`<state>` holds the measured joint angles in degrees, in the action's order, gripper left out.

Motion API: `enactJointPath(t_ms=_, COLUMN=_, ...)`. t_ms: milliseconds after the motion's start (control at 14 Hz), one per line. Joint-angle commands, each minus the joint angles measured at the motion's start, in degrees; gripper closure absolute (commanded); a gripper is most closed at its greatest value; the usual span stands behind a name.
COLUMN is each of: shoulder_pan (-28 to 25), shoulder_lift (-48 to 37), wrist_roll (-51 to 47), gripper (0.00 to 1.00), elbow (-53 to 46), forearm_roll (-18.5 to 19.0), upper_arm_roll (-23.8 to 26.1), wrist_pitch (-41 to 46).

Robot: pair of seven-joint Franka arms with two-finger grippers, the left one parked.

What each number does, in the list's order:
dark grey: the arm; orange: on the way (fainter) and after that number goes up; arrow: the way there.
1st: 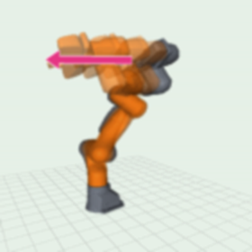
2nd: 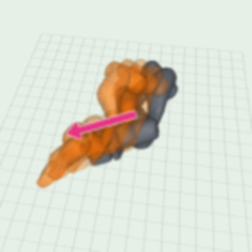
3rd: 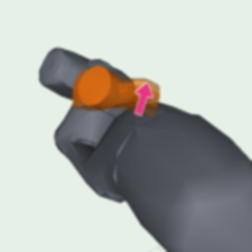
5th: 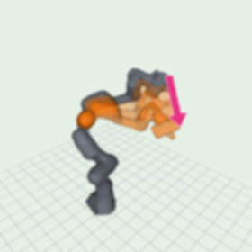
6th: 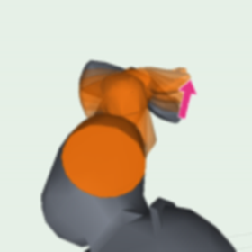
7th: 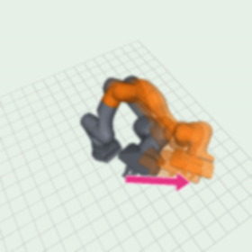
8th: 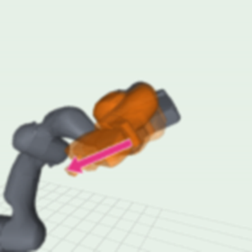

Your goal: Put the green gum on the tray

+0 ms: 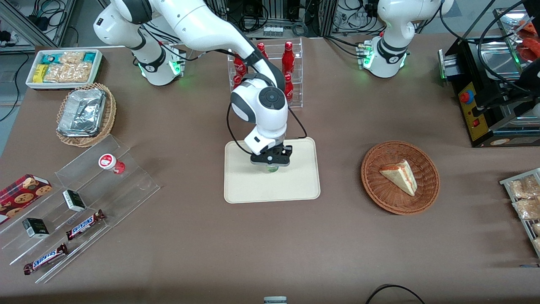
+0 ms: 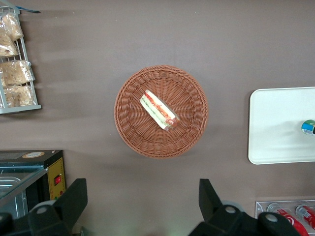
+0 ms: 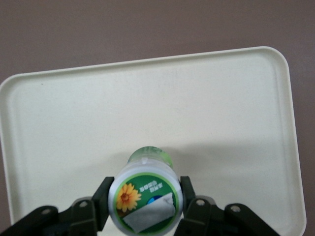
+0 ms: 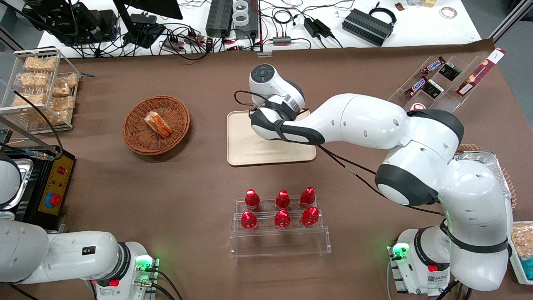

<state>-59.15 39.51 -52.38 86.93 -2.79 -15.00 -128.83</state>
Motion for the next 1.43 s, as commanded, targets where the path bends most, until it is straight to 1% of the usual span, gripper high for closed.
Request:
enactJointPath(t_ms=0, shoulder_pan=-0.53, shoulder_lift=1.10, wrist_roll=0.70, gripper=1.00, elbow=1.04, forearm_roll=-1.87, upper_arm_roll=-0.12, wrist_pitch=-1.94)
enactJointPath(t_ms=357, shoulder_pan=-0.79, shoulder_lift=2.15, wrist_roll=0.09, gripper=1.00, elbow=1.75, forearm_roll=-2.04, upper_arm_roll=0.14, wrist_pitch=-3.18)
enactJointPath(t_ms=429, shoulder_pan=-0.62, shoulder_lift=2.24, wrist_roll=0.09, gripper=0.92, elbow=1.75, forearm_roll=-2.04, upper_arm_roll=0.41, wrist_pitch=-3.18)
enactJointPath(t_ms=500, shoulder_pan=-0.62, shoulder_lift=2.15, wrist_roll=0.17, gripper=0.32, elbow=1.75, forearm_roll=-2.13, upper_arm_roll=0.49, wrist_pitch=-3.09)
enactJointPath(t_ms=571, shoulder_pan=-0.44, shoulder_lift=1.98, wrist_roll=0.17, gripper=0.00, elbow=1.75, forearm_roll=-2.13, upper_arm_roll=0.50, wrist_pitch=-2.92)
enactJointPath(t_ms=786, shoulder_pan=0.34, shoulder_lift=0.32, wrist_roll=1.05, gripper=0.00, elbow=1.66, forearm_roll=-2.13, upper_arm_roll=0.50, wrist_pitch=-2.04)
enactJointPath(t_ms=929, shoulder_pan=1.22, shoulder_lift=-3.98, wrist_roll=1.66, gripper=0.00, elbow=1.66, forearm_roll=-2.13, upper_arm_roll=0.32, wrist_pitch=2.59)
enactJointPath(t_ms=1143, shoulder_pan=6.04, shoulder_lift=-14.24, wrist_roll=9.63, gripper=0.00, elbow=3.41, forearm_roll=-2.13, upper_arm_roll=0.41, wrist_pitch=13.49)
enactJointPath(t_ms=1357, shoulder_pan=11.93, shoulder_lift=-26.99, wrist_roll=19.04, gripper=0.00, elbow=11.56, forearm_roll=-2.13, upper_arm_roll=0.41, wrist_pitch=17.02)
